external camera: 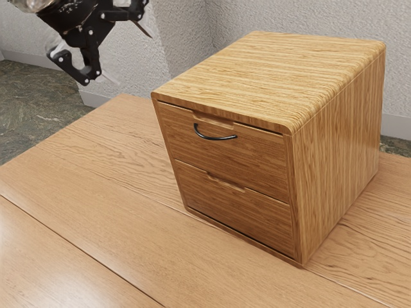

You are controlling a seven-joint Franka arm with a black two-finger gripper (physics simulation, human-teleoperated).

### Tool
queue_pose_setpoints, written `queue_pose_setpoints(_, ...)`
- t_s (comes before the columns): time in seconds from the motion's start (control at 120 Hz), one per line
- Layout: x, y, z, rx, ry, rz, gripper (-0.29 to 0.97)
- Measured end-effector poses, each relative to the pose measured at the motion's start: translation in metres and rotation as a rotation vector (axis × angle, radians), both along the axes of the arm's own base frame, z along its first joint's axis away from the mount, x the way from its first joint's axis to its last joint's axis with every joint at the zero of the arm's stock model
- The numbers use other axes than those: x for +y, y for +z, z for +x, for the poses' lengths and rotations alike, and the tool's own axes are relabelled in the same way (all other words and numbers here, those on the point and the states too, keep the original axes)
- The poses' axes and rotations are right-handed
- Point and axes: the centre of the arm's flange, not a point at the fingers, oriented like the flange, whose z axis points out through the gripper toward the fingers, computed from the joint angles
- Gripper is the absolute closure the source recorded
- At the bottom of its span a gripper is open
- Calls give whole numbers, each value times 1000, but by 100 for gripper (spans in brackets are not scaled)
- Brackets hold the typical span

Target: Pull the drawer handle with one arm to open the drawer

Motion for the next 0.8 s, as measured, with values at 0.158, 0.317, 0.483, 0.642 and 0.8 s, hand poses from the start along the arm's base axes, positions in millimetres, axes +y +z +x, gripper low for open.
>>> queue_pose_setpoints(0.158,9,-66,-15,2,29,-93,9)
queue_pose_setpoints(0.317,12,-77,-19,-84,51,-188,19)
queue_pose_setpoints(0.483,18,-100,-10,-100,72,-265,30)
queue_pose_setpoints(0.642,22,-114,5,-97,99,-295,36)
queue_pose_setpoints(0.8,25,-132,10,-76,128,-310,38)
